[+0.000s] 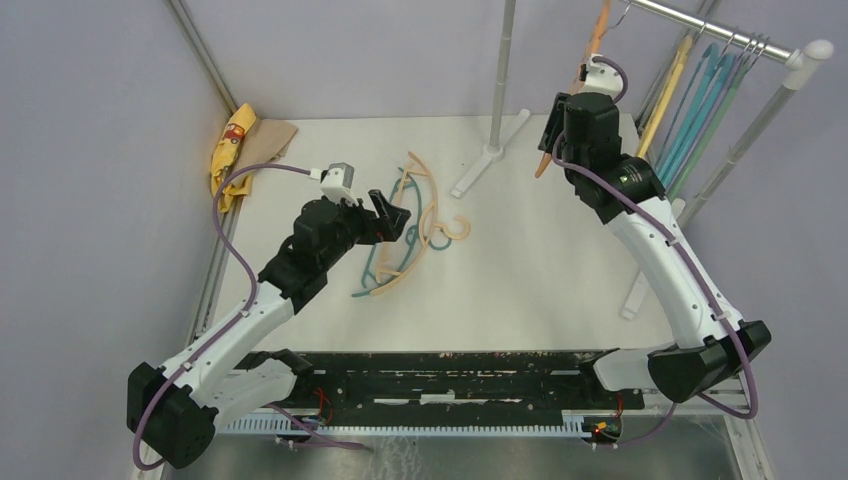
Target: Organize the hangers
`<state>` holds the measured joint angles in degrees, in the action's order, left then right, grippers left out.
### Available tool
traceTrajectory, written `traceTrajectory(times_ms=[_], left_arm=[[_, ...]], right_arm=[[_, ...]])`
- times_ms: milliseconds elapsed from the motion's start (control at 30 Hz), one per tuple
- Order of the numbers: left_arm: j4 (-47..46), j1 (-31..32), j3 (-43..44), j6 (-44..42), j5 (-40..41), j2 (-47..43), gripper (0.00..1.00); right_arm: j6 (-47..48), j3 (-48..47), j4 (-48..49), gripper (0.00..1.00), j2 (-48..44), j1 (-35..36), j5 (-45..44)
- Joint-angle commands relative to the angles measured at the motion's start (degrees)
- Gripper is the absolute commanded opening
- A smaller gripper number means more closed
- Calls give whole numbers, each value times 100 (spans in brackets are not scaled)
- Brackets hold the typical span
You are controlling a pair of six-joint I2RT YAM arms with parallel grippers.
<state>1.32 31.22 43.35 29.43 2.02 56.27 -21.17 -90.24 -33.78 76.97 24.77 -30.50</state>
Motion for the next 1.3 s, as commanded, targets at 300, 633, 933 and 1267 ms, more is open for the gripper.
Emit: traceTrajectory(times_ms=[300,633,933,1267], left_arm=[[-154,0,-46,-245,62,19,99],[-168,0,-97,-232,18,119,99],[-194,1,-100,-183,-56,234,100],[-277,1,-161,-126,-94,267,99]], right_arm=[[-82,-489,582,2,146,-1026,271],[-359,-260,516,2,209,-1824,813],[-533,251,571,23,-111,-2019,1226],[-450,378,348,68,-800,-2022,1261]])
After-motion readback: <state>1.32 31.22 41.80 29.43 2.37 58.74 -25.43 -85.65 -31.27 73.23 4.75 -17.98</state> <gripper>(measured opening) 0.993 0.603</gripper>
